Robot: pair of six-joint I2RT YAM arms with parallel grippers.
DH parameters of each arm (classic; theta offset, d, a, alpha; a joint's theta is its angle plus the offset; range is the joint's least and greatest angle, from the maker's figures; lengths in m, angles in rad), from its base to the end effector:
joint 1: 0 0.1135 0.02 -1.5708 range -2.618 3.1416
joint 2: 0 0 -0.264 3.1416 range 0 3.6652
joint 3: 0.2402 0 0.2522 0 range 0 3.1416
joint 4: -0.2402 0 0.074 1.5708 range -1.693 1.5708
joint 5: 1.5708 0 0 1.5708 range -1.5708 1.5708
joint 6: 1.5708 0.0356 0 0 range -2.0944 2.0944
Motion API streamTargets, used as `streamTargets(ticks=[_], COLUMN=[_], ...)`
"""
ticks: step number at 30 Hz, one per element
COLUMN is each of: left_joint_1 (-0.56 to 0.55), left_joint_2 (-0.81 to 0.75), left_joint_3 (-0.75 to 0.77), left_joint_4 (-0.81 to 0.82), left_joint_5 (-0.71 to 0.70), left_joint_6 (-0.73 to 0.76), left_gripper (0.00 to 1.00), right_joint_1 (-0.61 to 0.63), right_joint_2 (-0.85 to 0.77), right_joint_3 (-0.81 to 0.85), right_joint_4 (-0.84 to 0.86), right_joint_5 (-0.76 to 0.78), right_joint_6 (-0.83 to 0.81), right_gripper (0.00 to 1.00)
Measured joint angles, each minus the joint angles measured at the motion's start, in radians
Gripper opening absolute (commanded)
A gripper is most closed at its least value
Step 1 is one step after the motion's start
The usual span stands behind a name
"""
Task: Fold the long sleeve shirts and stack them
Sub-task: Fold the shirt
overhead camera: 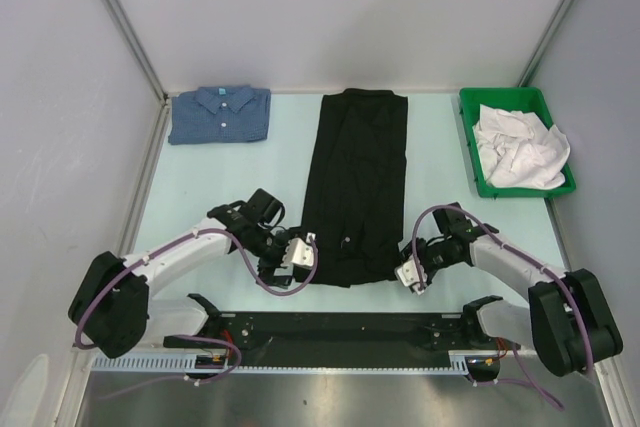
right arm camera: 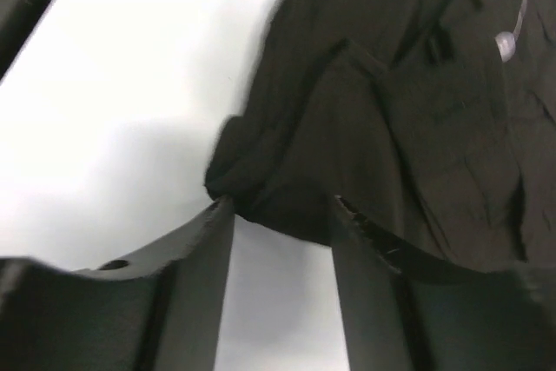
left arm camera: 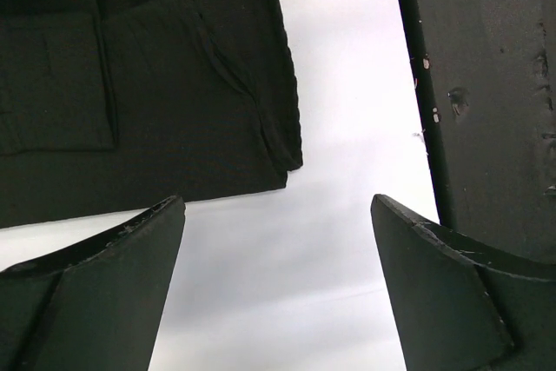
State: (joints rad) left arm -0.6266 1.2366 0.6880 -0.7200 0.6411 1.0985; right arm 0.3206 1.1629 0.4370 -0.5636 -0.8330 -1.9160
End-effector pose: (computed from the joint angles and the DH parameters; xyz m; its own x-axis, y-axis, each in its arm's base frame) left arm 0.1529 -0.1370 0.1885 0.1951 0.7398 -0.6439 0.9681 -0.2507 0.0053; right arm 0.1488 0.0772 0.1440 0.6914 -0.4374 -0.5750 -0.7203 -0.4790 -0.5018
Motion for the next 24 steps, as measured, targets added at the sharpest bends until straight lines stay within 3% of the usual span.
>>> streamTargets(ticks=[3, 7, 10, 12, 15, 19, 24], left_joint_1=[0.001, 0.002, 0.001, -0.003, -0.023, -0.086, -0.145], left_joint_2=[0.0, 0.003, 0.039, 0.065, 0.056, -0.01, -0.024], left_joint_3=[0.0, 0.0, 0.009, 0.012, 0.003, -0.066, -0.114], left_joint_4=[-0.004, -0.009, -0.011, -0.008, 0.018, 0.097, 0.158], left_joint_5=[0.0, 0.0, 0.0, -0.004, -0.021, -0.05, -0.081], left_joint_6=[0.001, 0.001, 0.002, 0.01, 0.039, 0.101, 0.153], left_gripper=[0.87, 0.78, 0.77, 0.79, 0.79, 0.78, 0.72], right_joint_1=[0.029, 0.072, 0.131, 0.177, 0.205, 0.173, 0.152], right_joint_2=[0.004, -0.031, -0.089, -0.113, -0.134, -0.176, -0.187], right_joint_3=[0.007, 0.03, 0.039, 0.039, 0.039, 0.046, 0.048], right_joint_4=[-0.042, -0.153, -0.203, -0.208, -0.22, -0.272, -0.284], right_joint_5=[-0.012, -0.034, -0.053, -0.056, -0.05, -0.019, 0.013], right_joint_6=[-0.027, -0.042, -0.047, -0.025, 0.002, -0.006, -0.016], right_gripper=[0.28, 0.27, 0.34, 0.49, 0.62, 0.64, 0.58])
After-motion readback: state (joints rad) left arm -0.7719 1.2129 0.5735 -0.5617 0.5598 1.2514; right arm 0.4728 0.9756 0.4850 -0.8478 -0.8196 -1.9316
